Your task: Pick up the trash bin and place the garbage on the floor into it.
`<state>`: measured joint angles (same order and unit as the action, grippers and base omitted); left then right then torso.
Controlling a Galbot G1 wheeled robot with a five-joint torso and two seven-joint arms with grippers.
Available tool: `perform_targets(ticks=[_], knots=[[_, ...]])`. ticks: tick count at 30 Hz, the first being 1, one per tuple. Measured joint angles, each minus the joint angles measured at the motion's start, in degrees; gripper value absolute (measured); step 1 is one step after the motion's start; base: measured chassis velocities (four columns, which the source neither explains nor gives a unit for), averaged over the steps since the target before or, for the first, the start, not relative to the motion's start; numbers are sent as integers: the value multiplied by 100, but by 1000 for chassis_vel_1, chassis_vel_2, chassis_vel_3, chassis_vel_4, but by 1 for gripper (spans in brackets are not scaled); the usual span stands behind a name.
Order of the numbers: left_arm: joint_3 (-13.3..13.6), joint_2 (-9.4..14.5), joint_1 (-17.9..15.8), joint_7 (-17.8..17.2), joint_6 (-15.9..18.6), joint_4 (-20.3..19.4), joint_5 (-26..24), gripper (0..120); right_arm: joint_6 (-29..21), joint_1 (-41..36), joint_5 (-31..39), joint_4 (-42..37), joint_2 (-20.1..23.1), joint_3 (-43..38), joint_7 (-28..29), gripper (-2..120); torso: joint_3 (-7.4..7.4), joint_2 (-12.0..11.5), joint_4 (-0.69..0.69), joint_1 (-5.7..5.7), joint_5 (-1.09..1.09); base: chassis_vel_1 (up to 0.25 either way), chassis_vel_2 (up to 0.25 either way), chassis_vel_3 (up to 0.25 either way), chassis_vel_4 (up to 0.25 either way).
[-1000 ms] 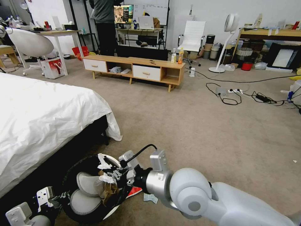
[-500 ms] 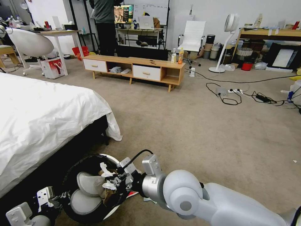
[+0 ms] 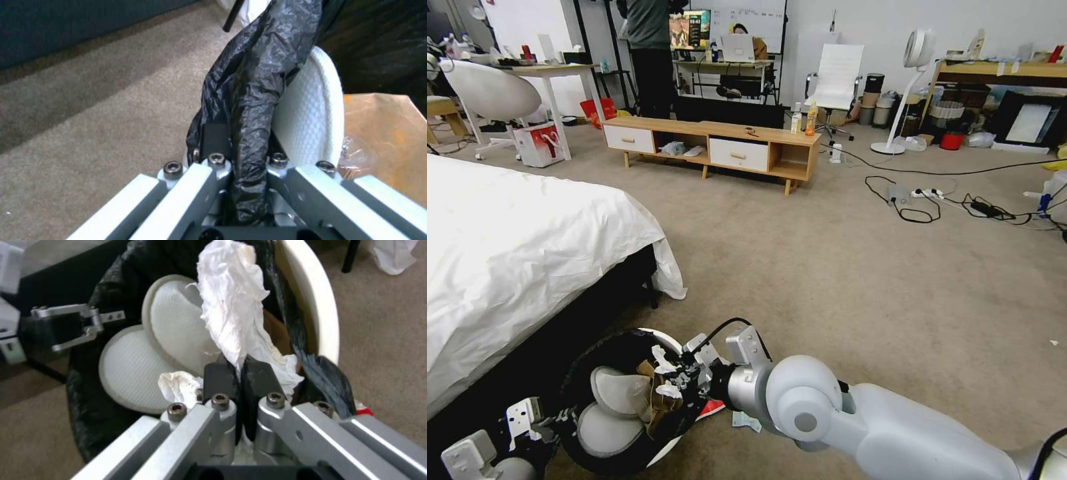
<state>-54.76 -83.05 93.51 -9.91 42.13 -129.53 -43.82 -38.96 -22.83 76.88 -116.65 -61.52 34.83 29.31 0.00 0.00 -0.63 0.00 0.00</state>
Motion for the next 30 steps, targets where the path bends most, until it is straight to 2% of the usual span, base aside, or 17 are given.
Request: perform_targets(ticks=[15,30], knots=[[13,19,-1,16,0,54,-6,2,25,-22,-167,757,-481,150,-61,0,0,0,0,0,0,0,0,0,0],[12,23,-7,29,0,102,-7,2,46,-43,-235,961,-704,185,-60,1,0,0,0,0,0,0,0,0,0]])
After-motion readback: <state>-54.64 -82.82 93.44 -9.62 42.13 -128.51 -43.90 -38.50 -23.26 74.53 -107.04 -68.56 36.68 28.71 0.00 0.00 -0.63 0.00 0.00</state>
